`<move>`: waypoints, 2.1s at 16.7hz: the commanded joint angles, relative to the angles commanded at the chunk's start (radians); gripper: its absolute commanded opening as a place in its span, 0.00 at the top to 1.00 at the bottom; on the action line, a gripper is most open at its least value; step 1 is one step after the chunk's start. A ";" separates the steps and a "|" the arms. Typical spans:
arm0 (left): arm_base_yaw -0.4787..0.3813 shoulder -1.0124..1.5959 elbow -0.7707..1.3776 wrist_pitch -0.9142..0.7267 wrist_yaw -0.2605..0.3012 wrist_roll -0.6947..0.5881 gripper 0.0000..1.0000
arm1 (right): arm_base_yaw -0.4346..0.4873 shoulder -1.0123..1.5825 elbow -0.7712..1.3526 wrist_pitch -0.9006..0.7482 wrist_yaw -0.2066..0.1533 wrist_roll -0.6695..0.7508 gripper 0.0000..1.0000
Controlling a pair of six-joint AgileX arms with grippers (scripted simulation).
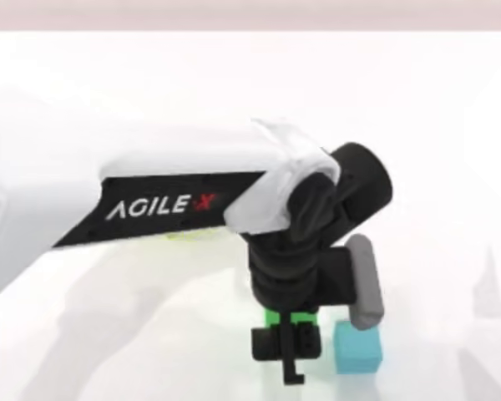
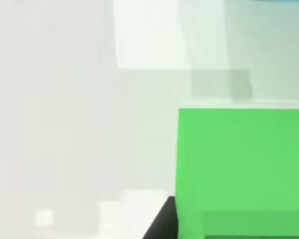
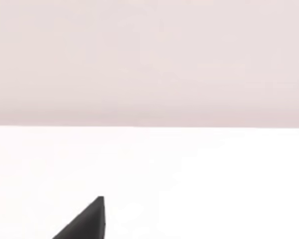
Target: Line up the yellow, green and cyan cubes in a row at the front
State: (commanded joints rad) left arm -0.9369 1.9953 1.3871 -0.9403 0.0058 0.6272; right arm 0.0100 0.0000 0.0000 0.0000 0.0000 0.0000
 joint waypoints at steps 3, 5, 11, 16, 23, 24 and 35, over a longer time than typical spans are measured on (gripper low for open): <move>-0.004 0.025 -0.037 0.054 -0.001 0.000 1.00 | 0.000 0.000 0.000 0.000 0.000 0.000 0.00; -0.004 0.025 -0.037 0.054 -0.001 0.000 1.00 | 0.000 0.000 0.000 0.000 0.000 0.000 0.00; -0.004 0.025 -0.037 0.054 -0.001 0.000 0.62 | 0.000 0.000 0.000 0.000 0.000 0.000 0.00; -0.004 0.025 -0.037 0.054 -0.001 0.000 0.25 | 0.000 0.000 0.000 0.000 0.000 0.000 0.00; -0.004 0.025 -0.037 0.054 -0.001 0.000 0.00 | 0.000 0.000 0.000 0.000 0.000 0.000 0.00; -0.004 0.025 -0.037 0.054 -0.001 0.000 0.00 | 0.000 0.000 0.000 0.000 0.000 0.000 0.00; 0.011 -0.034 0.094 -0.147 -0.001 -0.001 0.00 | 0.000 0.000 0.000 0.000 0.000 0.000 0.00</move>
State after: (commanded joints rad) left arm -0.9258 1.9611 1.4811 -1.0876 0.0053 0.6258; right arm 0.0100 0.0000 0.0000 0.0000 0.0000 0.0000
